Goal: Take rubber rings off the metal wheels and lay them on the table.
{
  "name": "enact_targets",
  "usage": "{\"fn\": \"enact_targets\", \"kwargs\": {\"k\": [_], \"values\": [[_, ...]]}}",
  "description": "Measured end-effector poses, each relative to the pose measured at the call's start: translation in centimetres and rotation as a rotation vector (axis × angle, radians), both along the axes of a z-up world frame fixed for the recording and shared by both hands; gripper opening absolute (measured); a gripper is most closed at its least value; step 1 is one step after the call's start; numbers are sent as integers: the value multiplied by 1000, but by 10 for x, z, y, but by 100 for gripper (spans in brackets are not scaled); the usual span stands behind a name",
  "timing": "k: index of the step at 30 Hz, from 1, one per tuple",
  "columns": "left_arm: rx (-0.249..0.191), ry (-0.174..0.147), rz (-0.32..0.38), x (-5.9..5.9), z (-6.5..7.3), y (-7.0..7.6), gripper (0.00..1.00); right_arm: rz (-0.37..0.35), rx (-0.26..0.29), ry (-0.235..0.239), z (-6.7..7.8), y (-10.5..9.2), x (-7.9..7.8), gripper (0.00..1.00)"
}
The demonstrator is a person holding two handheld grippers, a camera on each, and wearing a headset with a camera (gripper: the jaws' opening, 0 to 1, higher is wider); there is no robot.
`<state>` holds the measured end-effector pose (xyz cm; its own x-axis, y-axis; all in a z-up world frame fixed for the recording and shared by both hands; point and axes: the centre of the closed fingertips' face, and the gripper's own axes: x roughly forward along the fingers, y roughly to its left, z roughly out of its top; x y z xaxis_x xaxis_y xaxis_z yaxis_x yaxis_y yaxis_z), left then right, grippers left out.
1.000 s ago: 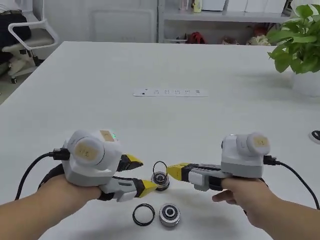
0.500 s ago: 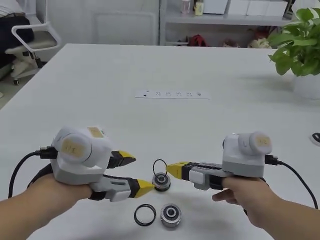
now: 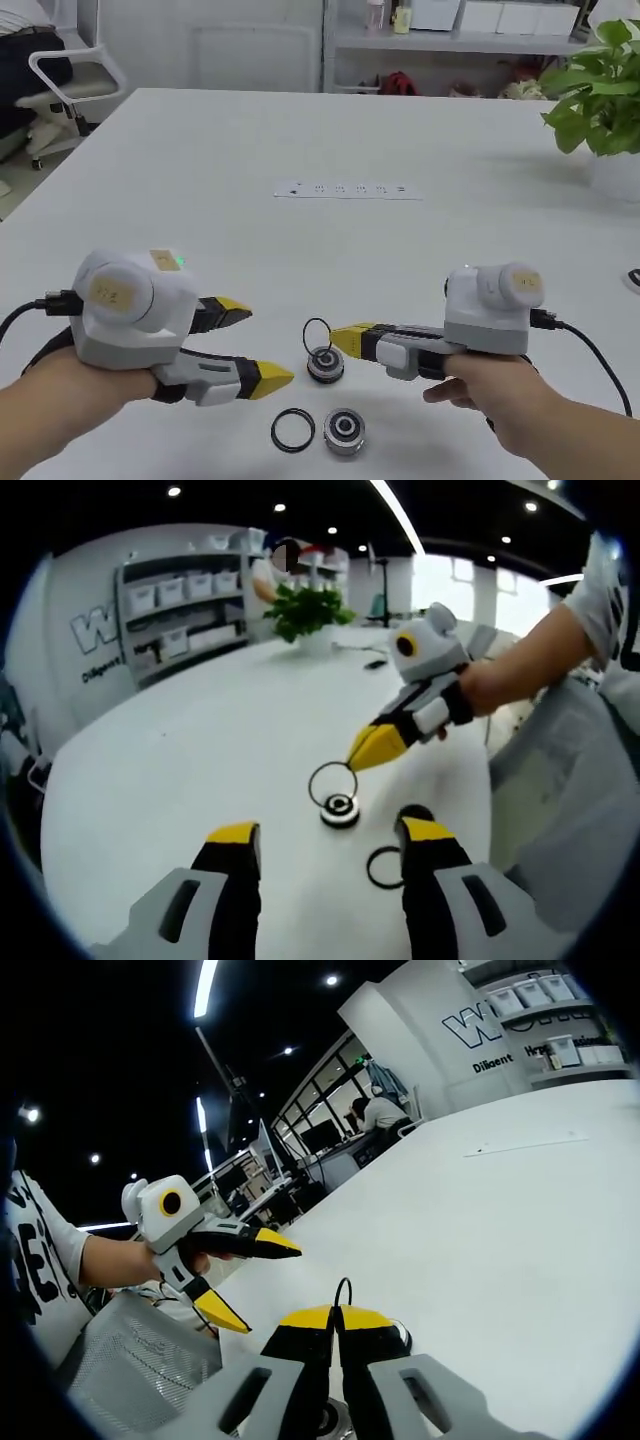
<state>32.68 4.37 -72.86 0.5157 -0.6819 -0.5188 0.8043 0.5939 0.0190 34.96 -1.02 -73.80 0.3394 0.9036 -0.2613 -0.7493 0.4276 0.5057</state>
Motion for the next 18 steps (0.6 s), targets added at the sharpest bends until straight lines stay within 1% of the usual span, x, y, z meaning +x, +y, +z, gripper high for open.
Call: {"fn": "enact_targets", "kwargs": {"k": [8,13,18], "values": [[-9,-7,0,-5,6,1,60,14,2,-4,4,4,-3,0],[5,-17,-10,-11,8,2,62,23,1,-7,5,6,-6,0],[12,-22,-12,-14,10,7,63,38,-1,-7,6,9,-9,0]]}}
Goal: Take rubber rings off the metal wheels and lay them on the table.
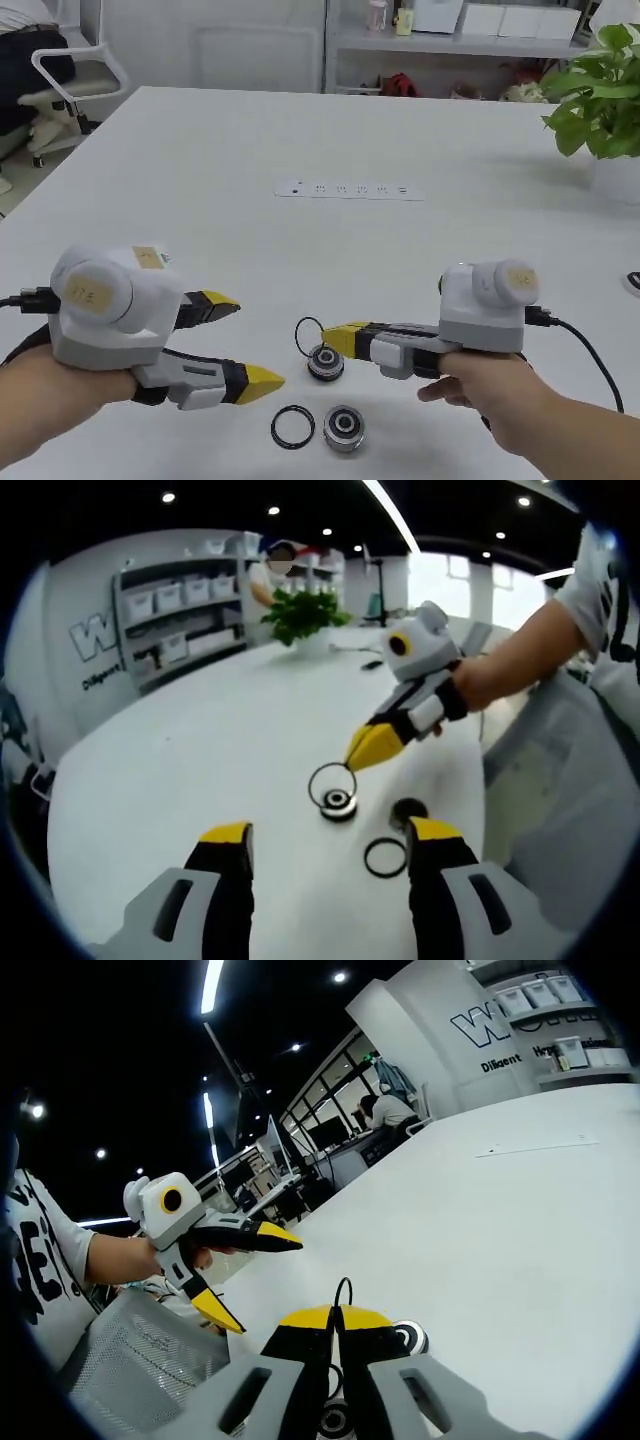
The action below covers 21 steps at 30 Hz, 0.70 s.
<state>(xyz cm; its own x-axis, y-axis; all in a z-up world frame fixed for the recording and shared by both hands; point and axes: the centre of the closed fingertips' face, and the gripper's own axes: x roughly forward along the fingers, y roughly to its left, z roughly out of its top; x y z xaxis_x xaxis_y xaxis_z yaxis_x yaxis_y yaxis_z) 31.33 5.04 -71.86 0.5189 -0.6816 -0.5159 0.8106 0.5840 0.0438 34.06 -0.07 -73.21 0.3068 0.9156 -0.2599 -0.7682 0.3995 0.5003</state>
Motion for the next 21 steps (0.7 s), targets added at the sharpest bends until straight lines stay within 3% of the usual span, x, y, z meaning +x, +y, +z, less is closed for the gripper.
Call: {"fn": "enact_targets", "kwargs": {"k": [21], "values": [[9,9,5,-17,-1,18,67,105,-35,6,-6,16,-25,0]]}}
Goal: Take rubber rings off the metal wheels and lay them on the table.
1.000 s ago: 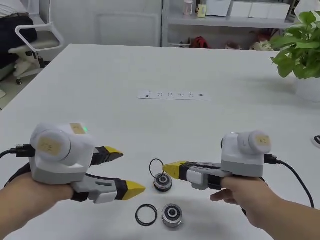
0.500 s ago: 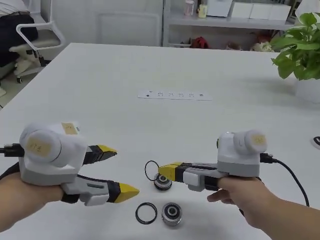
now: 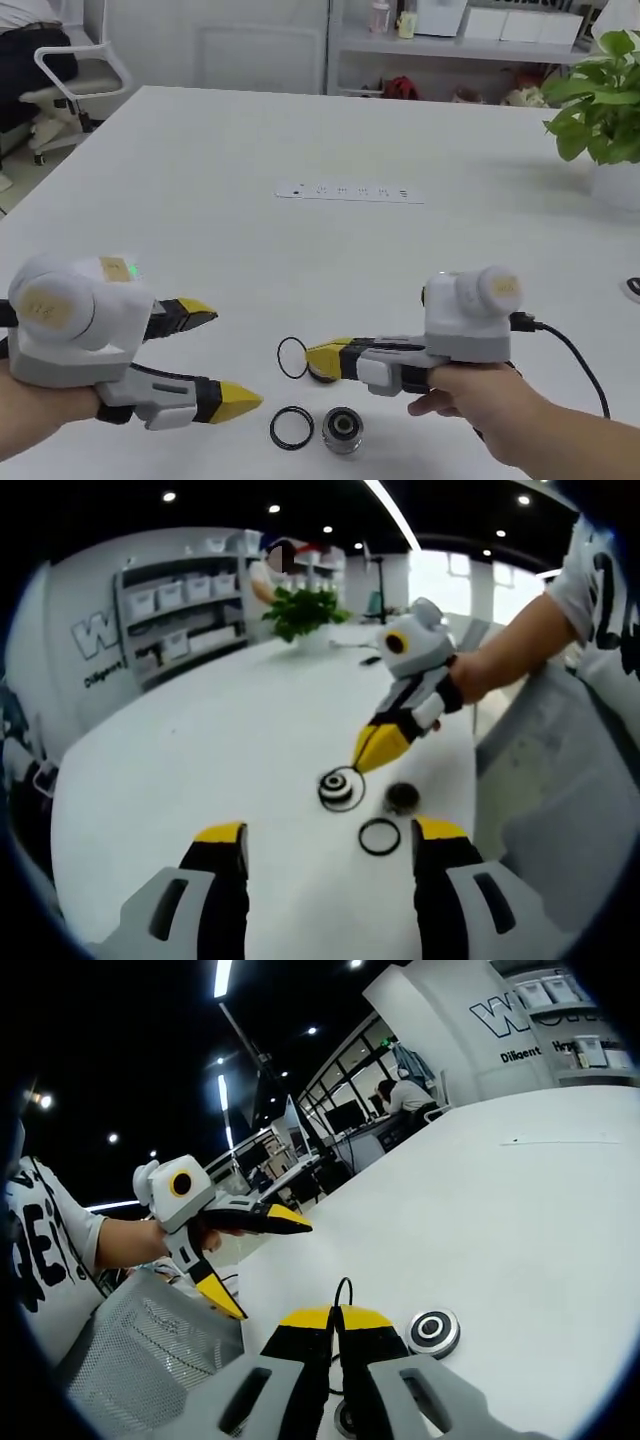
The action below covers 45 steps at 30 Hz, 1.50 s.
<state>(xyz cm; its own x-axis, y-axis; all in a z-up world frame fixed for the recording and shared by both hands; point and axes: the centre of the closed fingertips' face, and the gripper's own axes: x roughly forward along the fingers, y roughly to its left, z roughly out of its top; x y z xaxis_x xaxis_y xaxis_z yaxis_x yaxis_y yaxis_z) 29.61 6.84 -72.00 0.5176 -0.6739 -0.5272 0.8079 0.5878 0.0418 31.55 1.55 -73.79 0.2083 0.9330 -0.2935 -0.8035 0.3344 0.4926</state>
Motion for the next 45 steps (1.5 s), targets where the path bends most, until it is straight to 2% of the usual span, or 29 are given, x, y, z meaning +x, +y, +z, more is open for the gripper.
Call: {"fn": "enact_targets", "kwargs": {"k": [10,19,38,45], "values": [[5,4,8,-7,0,7,68,45,-12,14,-4,5,-12,0],[0,9,13,-9,-2,8,68,84,-14,58,-10,9,-21,0],[7,25,17,-10,-9,11,68,169,-71,126,-30,12,-42,0],[9,31,16,-11,-11,12,67,182,-107,130,-38,11,-45,0]]}}
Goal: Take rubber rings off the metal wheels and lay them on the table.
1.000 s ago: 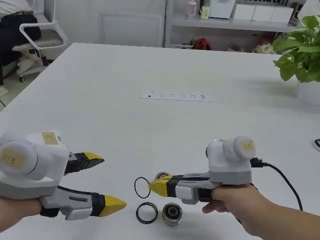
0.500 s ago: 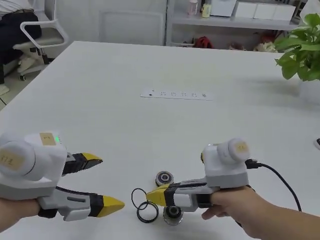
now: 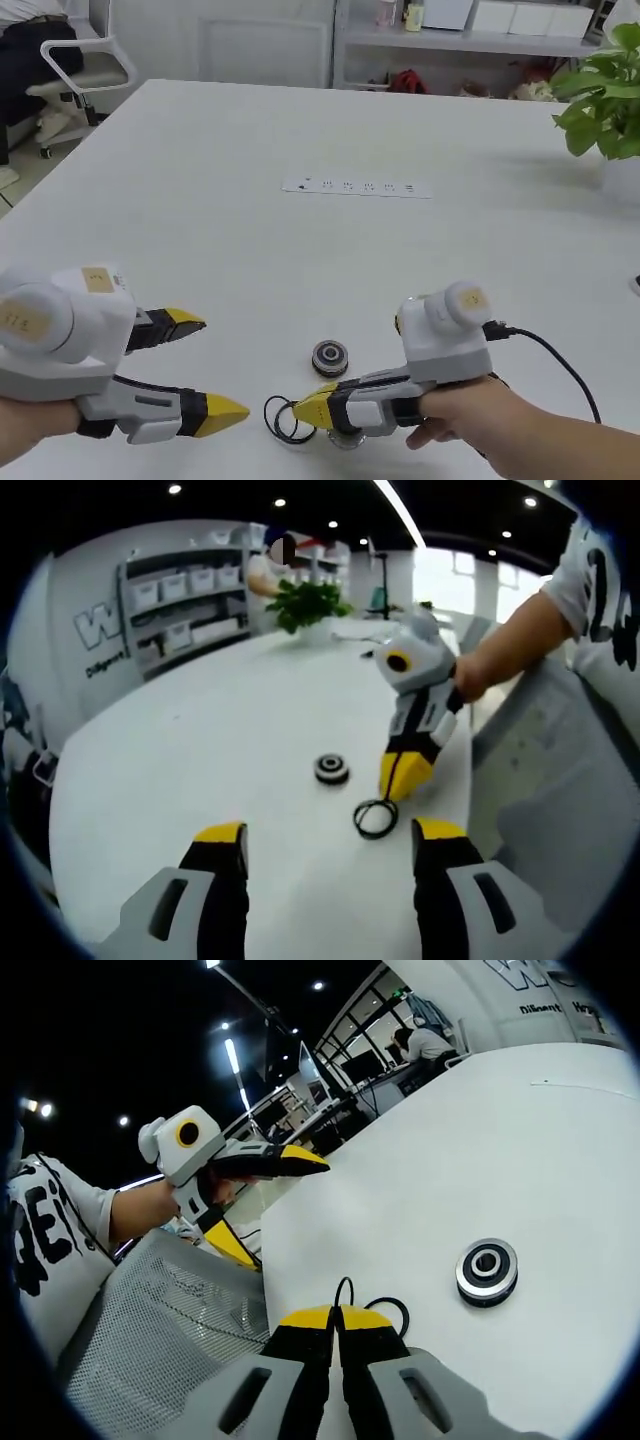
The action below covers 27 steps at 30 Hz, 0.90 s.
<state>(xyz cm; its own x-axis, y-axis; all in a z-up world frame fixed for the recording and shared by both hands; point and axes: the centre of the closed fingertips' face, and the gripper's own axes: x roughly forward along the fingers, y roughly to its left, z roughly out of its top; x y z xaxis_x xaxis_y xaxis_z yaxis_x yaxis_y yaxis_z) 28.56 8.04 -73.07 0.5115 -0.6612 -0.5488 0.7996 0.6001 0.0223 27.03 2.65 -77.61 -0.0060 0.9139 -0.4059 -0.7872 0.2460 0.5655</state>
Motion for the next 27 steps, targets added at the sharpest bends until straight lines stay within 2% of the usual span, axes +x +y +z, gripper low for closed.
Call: {"fn": "enact_targets", "kwargs": {"k": [10,27], "values": [[1,3,-1,-1,0,1,67,-12,-24,-16,-4,-4,3,0],[3,9,-7,-3,-1,-1,67,-3,-90,-113,-11,-9,9,2]]}}
